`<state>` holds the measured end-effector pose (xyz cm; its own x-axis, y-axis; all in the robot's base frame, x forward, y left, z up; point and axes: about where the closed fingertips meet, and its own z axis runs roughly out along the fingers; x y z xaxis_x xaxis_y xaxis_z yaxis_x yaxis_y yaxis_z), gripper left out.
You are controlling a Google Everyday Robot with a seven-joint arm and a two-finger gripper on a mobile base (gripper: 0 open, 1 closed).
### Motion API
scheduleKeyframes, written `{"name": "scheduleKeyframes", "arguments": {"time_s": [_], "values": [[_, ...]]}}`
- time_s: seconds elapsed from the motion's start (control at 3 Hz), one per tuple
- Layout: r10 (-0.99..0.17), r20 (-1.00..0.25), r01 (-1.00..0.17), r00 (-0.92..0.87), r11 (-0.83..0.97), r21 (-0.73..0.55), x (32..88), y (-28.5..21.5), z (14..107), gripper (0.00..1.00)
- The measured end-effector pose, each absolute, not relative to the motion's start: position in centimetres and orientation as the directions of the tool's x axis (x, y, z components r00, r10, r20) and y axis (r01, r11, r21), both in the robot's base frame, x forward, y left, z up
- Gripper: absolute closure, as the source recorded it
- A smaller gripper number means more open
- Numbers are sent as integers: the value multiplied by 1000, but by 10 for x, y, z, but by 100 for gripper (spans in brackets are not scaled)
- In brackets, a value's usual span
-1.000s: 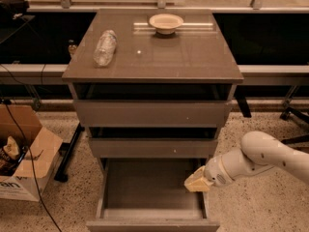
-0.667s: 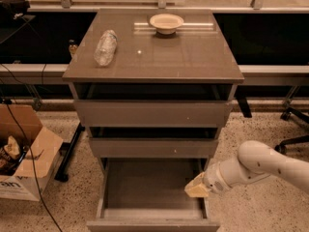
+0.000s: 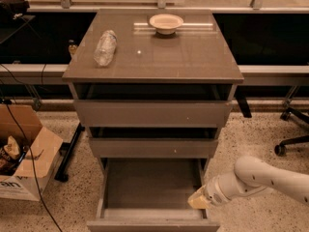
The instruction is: Close bottom drawer
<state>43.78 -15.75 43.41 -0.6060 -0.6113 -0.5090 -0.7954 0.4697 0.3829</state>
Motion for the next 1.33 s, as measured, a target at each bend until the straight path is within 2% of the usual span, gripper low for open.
{"name": "scheduleKeyframes", "arguments": {"time_s": [1.0,1.33], "values": [[-510,-483,-703,-712,511,496,416,-193,333,100],[-508,-481,-699,-715,509,502,415,-191,329,100]]}}
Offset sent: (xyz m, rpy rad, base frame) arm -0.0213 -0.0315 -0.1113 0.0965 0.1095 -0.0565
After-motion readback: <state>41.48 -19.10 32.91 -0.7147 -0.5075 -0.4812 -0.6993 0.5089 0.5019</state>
